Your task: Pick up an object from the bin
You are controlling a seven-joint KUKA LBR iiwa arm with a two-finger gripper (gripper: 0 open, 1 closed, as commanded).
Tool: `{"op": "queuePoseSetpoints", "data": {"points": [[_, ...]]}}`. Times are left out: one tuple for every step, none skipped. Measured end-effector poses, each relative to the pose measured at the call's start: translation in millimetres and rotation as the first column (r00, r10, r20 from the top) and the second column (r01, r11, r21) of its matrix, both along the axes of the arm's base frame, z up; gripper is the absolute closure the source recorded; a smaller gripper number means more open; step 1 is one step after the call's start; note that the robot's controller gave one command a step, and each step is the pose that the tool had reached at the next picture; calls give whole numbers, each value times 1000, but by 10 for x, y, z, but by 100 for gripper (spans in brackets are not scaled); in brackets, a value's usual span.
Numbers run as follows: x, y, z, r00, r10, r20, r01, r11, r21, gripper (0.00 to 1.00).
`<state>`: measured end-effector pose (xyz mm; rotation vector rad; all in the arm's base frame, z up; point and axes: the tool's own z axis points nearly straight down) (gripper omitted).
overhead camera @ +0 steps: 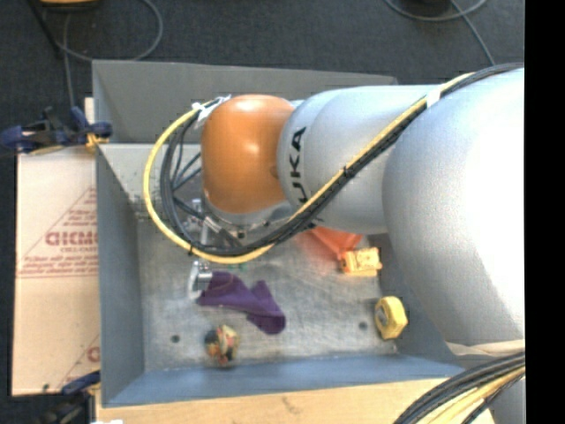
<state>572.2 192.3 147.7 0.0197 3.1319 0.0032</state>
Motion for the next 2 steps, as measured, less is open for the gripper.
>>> {"op": "queuePoseSetpoints", "data": {"points": [[105, -275, -170, 980, 200, -7, -200, 980, -2, 0], [214, -359, -432, 999, 43, -5, -43, 999, 0, 0]]}}
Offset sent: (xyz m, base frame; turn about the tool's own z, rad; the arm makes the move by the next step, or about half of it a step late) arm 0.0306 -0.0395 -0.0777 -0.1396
